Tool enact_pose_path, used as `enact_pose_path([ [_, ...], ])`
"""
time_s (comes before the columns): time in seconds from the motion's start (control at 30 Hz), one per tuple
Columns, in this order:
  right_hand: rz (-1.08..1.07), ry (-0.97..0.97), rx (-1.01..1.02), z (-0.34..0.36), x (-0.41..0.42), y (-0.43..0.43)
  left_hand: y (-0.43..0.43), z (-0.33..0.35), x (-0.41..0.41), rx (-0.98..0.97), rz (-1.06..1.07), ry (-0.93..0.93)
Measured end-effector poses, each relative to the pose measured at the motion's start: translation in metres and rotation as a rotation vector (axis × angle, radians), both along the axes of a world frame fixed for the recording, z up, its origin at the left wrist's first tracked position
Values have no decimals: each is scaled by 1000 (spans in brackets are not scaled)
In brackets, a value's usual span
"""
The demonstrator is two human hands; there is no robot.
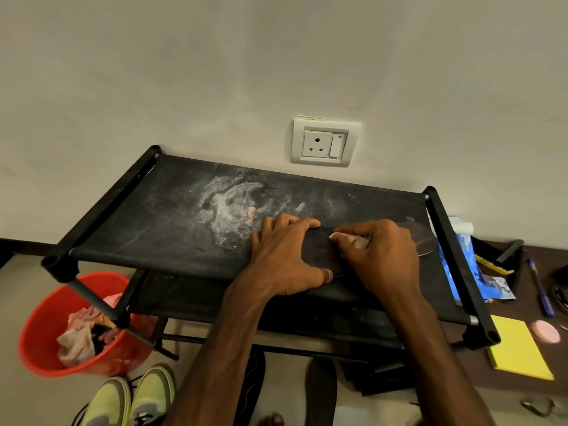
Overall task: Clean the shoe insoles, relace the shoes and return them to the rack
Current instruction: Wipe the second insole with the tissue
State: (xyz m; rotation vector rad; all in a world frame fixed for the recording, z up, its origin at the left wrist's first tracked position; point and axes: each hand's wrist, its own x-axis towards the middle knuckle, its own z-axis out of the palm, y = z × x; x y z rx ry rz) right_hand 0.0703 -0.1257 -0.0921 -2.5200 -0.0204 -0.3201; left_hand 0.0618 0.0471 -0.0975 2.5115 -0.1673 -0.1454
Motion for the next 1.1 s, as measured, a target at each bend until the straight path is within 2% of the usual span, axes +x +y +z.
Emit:
enact_pose_path([
  [0.1, 60, 64, 6, 3, -1, -6, 0, 0, 0, -5, 14, 6],
  [0.33, 307, 424, -76, 36, -7, -29, -2, 1, 0, 3, 33, 4],
  [0.47, 226, 351, -119, 30, -6, -24, -1, 2, -1, 0, 19, -2],
  [0.63, 24, 119, -32, 8, -4, -10, -2, 1, 0, 4, 8, -7],
  [0.8, -74, -23, -72, 0, 2, 4, 0, 0, 0, 0, -4, -1],
  [0.9, -28, 46, -54, 4, 2, -1, 0, 1, 1, -11, 5, 7],
  [1.1, 213, 378, -145, 31, -7, -31, -3, 1, 1, -8, 32, 9],
])
